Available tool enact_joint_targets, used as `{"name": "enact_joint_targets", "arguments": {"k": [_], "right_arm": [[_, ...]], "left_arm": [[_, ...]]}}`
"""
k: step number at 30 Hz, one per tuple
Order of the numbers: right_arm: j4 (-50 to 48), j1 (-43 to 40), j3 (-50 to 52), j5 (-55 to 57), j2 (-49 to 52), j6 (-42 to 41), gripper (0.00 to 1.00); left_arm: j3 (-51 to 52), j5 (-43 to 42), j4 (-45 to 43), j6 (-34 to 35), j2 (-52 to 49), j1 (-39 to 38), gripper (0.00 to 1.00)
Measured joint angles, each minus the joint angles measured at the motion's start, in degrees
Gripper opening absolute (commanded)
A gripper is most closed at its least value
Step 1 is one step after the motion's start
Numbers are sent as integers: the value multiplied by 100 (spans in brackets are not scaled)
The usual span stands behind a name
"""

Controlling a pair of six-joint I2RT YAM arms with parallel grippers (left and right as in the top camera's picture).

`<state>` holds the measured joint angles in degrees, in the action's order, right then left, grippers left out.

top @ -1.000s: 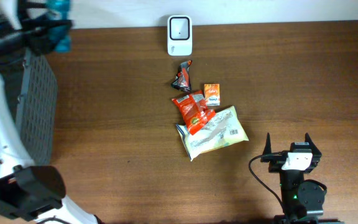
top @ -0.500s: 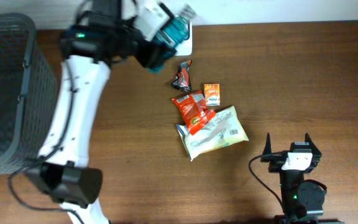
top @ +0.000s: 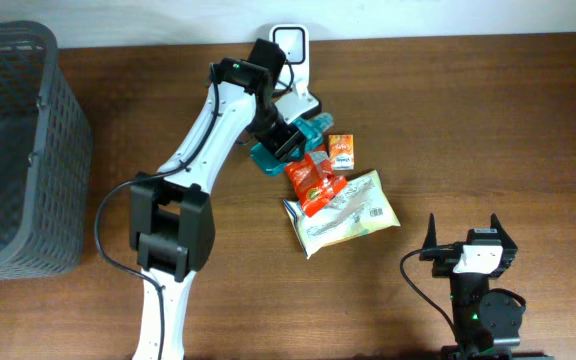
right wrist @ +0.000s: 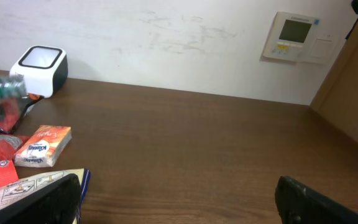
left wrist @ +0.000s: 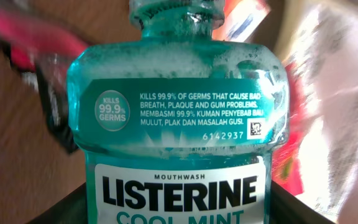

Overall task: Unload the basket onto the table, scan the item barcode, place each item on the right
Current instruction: 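Carry the Listerine bottle near the scanner and set it on the table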

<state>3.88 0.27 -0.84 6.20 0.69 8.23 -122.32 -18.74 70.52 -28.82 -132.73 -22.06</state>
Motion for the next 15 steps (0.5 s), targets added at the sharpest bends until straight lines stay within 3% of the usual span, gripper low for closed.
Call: {"name": "enact_joint_targets", "arguments": {"k": [8, 15], "right_arm": [[-2, 0, 0, 0, 0, -4, 98], [0, 0, 0, 0, 0, -2, 99]], "left_arm": [[0, 1443, 170, 603, -101, 20, 49], [55, 1773, 227, 1329, -278, 157, 48]]}}
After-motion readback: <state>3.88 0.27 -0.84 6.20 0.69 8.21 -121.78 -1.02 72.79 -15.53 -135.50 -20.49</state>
